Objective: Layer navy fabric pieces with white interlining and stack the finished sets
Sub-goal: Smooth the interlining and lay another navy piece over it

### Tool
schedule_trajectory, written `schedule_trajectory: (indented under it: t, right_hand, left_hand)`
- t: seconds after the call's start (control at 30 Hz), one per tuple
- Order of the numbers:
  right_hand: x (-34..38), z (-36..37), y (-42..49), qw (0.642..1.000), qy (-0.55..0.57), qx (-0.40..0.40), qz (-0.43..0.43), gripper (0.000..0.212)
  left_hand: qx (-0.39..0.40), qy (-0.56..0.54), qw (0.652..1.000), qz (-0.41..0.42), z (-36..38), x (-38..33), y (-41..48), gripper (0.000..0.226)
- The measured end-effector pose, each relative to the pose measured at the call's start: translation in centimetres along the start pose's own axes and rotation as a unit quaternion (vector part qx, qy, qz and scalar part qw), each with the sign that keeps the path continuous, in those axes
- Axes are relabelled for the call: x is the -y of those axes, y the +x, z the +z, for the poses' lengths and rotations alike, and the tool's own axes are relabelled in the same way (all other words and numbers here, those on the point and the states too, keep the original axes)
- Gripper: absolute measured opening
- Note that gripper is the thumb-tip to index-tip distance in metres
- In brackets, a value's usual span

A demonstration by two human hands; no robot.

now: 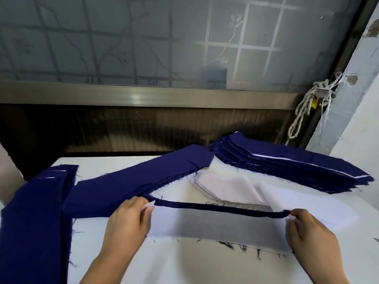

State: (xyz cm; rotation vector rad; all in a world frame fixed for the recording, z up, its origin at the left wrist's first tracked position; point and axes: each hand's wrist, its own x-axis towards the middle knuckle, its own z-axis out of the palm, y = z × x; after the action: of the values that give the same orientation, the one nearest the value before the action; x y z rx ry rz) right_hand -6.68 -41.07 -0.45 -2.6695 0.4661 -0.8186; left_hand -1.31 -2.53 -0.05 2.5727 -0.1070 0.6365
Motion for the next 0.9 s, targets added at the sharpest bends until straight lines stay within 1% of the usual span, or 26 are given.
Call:
schedule_trajectory:
  t: [0.17,0.33,0.47,0.53,0.63,0.7,0.8,0.9]
  right_hand:
    - [0.1,0.1,-0.1,1.000,-0.016,-0.014,0.004,0.015]
    - [0.0,0.1,-0.1,1.000,-0.011,-0.019,0.016,0.011]
    - [-0.1,-0.1,0.1,1.000,0.012,-0.013,0.001,0.008]
    - [-0.3,-0.2,0.2,0.999,0.046,-0.020,0.012,0.008]
    - [-0.3,-0.3,0.0,0.988,0.140,-0.042,0.038,0.012]
    - [-0.3,-0.3,0.0,0.982,0.181,-0.028,0.047,0.013]
    - [-0.4,-0.2,0.2,0.990,0.139,0.000,0.035,0.011]
    - [-0.5,-0.1,0.5,0.992,0.112,0.007,0.060,0.009]
  left_hand:
    - [-0.010,0.016,0.999,-0.031,-0.1,0.2,0.1,0.013]
    - [-0.012,0.008,0.998,-0.059,0.3,0.8,0.1,0.029]
    - [-0.010,-0.004,0.998,-0.064,0.5,0.8,0.1,0.031]
    - [-0.010,-0.010,0.998,-0.063,0.4,0.8,0.0,0.027]
    - [-0.034,-0.069,0.995,-0.057,0.3,0.6,-0.1,0.020]
    - [-0.020,-0.109,0.992,-0.055,0.5,0.7,-0.2,0.017]
    - [0.021,-0.107,0.993,-0.047,1.1,1.0,-0.2,0.014]
    - [0.025,-0.086,0.995,-0.047,1.4,1.3,0.2,0.014]
